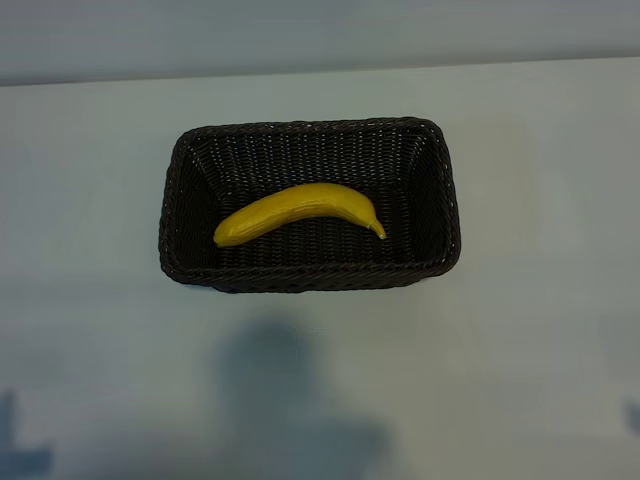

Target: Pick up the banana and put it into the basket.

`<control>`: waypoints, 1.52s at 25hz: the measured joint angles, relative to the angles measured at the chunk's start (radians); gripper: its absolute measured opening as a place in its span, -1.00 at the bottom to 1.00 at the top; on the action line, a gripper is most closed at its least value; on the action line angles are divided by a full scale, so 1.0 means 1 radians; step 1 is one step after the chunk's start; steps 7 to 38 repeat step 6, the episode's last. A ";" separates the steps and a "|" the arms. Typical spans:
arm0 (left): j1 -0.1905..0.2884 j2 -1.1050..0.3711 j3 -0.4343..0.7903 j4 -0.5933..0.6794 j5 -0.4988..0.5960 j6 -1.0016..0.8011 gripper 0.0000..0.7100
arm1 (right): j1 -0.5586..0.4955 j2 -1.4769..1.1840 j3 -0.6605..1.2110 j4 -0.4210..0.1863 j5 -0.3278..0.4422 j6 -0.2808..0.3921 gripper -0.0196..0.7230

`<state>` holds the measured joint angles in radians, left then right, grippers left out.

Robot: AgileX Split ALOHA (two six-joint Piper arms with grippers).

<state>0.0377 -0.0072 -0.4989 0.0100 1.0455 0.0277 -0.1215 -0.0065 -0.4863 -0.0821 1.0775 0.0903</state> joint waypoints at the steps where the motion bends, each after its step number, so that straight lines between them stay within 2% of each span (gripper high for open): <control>1: 0.000 0.000 0.000 -0.010 0.000 0.000 0.49 | 0.000 0.000 0.000 0.000 0.000 0.000 0.41; 38: 0.000 0.000 0.000 0.000 0.000 0.000 0.49 | 0.000 0.000 0.000 0.000 0.000 0.000 0.41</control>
